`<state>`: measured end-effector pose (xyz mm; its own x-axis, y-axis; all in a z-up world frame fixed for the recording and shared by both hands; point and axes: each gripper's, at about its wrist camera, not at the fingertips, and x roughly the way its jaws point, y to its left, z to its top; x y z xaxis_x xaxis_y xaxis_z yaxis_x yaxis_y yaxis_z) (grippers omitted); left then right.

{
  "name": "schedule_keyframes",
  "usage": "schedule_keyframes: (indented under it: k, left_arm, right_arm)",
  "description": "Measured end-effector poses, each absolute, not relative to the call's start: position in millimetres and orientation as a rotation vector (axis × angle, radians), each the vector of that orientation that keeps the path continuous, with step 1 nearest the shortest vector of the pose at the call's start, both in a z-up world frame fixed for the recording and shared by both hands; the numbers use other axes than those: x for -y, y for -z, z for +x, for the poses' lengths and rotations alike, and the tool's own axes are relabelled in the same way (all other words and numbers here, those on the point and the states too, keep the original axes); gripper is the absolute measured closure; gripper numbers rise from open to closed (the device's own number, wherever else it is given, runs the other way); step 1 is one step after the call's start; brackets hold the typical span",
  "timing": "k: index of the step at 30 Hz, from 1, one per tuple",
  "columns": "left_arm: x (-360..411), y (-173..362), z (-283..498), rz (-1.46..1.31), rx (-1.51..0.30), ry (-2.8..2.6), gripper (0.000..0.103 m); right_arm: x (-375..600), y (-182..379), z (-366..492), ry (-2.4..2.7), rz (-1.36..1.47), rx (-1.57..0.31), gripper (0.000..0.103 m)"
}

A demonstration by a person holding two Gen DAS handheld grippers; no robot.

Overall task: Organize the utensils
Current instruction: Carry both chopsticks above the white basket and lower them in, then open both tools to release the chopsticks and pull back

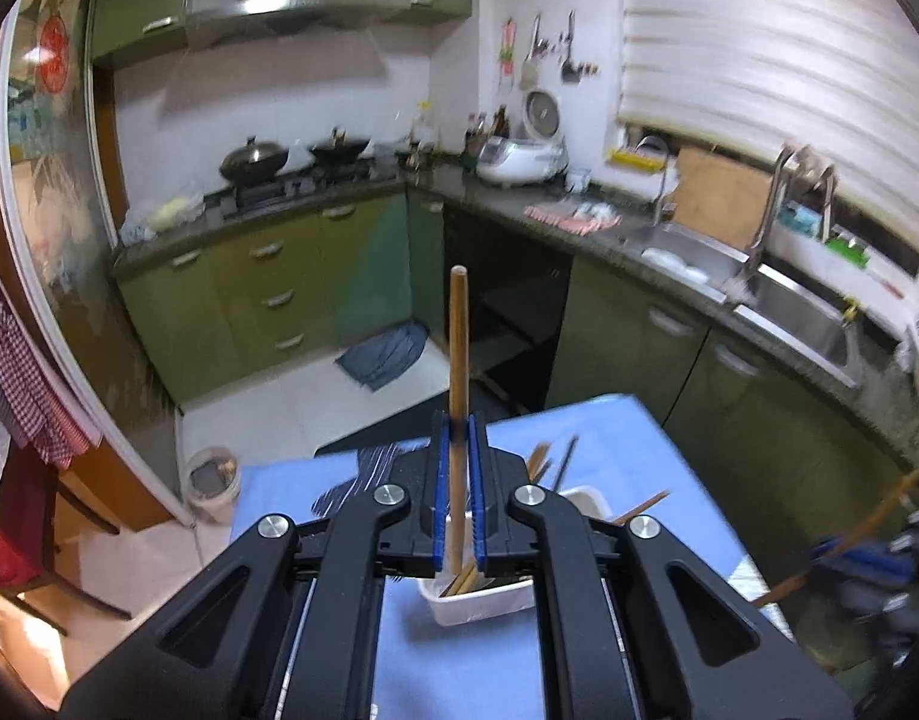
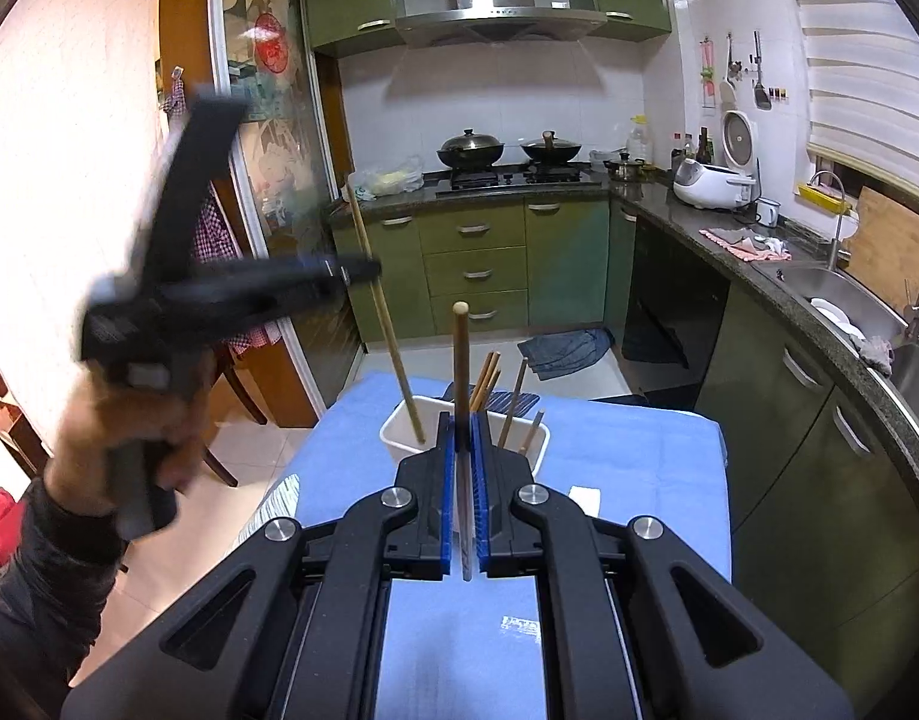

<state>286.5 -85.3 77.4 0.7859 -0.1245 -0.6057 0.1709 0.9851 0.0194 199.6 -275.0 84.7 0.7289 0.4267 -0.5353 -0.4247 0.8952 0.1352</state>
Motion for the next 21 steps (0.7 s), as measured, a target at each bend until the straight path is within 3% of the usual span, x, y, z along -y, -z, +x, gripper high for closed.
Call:
schedule_keyframes:
  k: [5, 6, 9, 10, 17, 21]
  left_arm:
    - [76.1, -36.4, 293.8, 0.074, -0.724, 0.157, 0.096]
    - [75.0, -31.8, 293.8, 0.072, -0.731, 0.157, 0.092]
    - [69.4, -21.6, 288.1, 0.055, -0.74, 0.168, 0.06]
    - [67.0, -20.3, 282.8, 0.05, -0.73, 0.17, 0.054]
    - [54.1, -28.0, 241.9, 0.012, -0.669, 0.185, 0.053]
    - [54.4, -34.4, 220.2, 0.03, -0.628, 0.182, 0.044]
  right_arm:
    - [276.1, -89.4, 201.5, -0.464, 0.013, -0.578, 0.097]
    - [275.8, -90.9, 201.9, -0.463, 0.014, -0.575, 0.097]
    - [275.0, -95.4, 201.3, -0.461, 0.022, -0.563, 0.097]
    - [274.3, -98.3, 201.5, -0.459, 0.026, -0.556, 0.097]
    - [274.7, -129.4, 217.2, -0.425, 0.07, -0.479, 0.097]
    - [273.4, -143.4, 242.5, -0.398, 0.108, -0.445, 0.097]
